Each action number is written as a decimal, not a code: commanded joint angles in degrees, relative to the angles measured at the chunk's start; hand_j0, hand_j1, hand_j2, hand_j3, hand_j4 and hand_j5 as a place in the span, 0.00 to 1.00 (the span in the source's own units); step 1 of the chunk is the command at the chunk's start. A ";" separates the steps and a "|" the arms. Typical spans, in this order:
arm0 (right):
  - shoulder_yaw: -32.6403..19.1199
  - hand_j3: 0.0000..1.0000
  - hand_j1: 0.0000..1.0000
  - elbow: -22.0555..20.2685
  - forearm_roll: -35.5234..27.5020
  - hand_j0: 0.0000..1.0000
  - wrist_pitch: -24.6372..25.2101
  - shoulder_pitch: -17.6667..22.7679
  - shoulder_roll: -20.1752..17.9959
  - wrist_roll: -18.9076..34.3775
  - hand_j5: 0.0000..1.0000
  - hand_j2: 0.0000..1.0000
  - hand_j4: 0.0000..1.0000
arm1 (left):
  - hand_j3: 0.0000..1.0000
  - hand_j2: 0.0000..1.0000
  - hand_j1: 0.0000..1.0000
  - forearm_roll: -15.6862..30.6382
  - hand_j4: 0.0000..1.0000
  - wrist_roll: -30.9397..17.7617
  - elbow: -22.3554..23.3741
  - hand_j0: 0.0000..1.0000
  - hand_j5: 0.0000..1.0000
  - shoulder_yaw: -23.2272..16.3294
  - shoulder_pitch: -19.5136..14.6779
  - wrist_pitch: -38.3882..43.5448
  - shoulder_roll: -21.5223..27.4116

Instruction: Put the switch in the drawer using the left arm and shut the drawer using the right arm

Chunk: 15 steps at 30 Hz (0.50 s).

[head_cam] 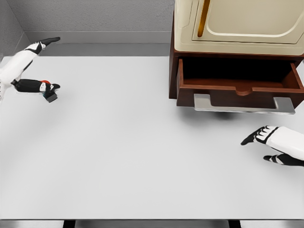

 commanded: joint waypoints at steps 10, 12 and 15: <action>-0.89 0.85 0.85 -0.84 -0.47 0.85 0.08 0.00 2.40 -0.10 0.85 0.85 0.85 | 1.00 1.00 1.00 20.37 1.00 -8.54 13.29 1.00 1.00 -1.86 -1.76 6.84 -1.79; -0.98 0.85 0.85 -0.93 -0.56 0.85 0.08 0.00 2.49 0.07 0.85 0.85 0.85 | 1.00 1.00 1.00 20.90 1.00 -8.54 17.59 1.00 1.00 -1.60 -2.64 8.33 -1.70; -0.98 0.85 0.85 -0.75 -0.30 0.85 0.08 0.00 2.58 0.07 0.85 0.85 0.85 | 1.00 1.00 1.00 20.37 1.00 -8.54 21.90 1.00 1.00 -1.60 -3.87 9.39 -2.14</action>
